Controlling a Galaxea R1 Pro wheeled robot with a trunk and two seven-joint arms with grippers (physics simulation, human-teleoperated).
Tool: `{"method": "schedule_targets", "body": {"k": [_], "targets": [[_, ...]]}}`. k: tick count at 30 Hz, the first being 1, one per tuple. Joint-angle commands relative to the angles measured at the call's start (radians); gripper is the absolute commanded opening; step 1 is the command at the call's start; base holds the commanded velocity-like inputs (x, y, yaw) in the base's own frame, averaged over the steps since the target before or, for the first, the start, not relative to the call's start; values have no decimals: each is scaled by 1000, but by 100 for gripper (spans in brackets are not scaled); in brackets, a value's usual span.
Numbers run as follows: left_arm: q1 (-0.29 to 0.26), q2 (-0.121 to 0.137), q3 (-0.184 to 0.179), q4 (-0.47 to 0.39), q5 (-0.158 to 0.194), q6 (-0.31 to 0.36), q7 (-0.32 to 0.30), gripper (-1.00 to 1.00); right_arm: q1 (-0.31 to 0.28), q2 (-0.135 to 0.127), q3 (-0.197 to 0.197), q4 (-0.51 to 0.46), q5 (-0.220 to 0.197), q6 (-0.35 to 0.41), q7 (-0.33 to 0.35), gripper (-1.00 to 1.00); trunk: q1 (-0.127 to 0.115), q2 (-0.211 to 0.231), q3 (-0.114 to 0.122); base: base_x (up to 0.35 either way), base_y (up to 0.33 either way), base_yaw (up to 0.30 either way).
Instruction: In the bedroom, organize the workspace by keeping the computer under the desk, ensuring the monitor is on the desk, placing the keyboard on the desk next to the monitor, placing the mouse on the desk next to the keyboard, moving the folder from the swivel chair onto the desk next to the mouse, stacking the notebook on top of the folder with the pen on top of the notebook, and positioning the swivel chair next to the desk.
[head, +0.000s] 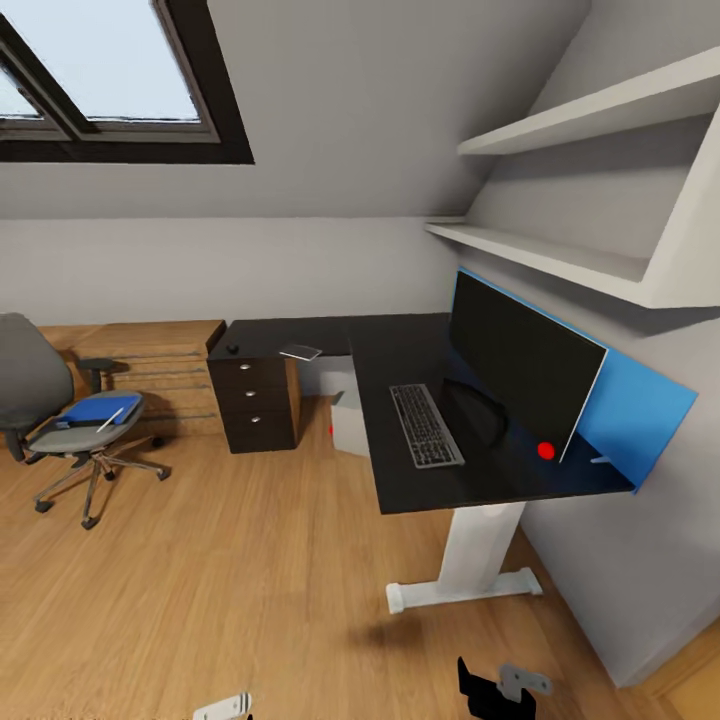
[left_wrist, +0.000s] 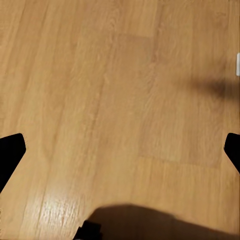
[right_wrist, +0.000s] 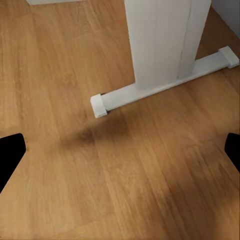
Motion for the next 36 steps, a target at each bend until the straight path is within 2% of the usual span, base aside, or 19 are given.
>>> {"method": "schedule_targets", "body": {"k": [1, 13, 21, 26, 36], "targets": [[-1, 1, -8, 0, 11, -6, 7, 100, 0, 0, 8, 2, -11, -5, 5, 100, 0, -1, 0, 0, 0, 189], [-1, 1, -8, 0, 11, -6, 7, 100, 5, 9, 8, 2, -11, -51, -7, 100, 0, -1, 13, 0, 14, 206], [-1, 2, -8, 0, 11, -6, 6, 100, 5, 16, 8, 2, -8, -58, -46, 100, 0, -1, 21, 13, 231, 213], [-1, 2, -10, 0, 11, -6, 7, 100, 5, 16, 8, 2, -7, -58, -50, 100, 0, -1, 27, 222, 237, 213], [-1, 0, -11, 5, 12, -2, 7, 100, 5, 16, 8, 2, -7, -58, -50, 100, 0, -1, 40, 321, 15, 150]]}}
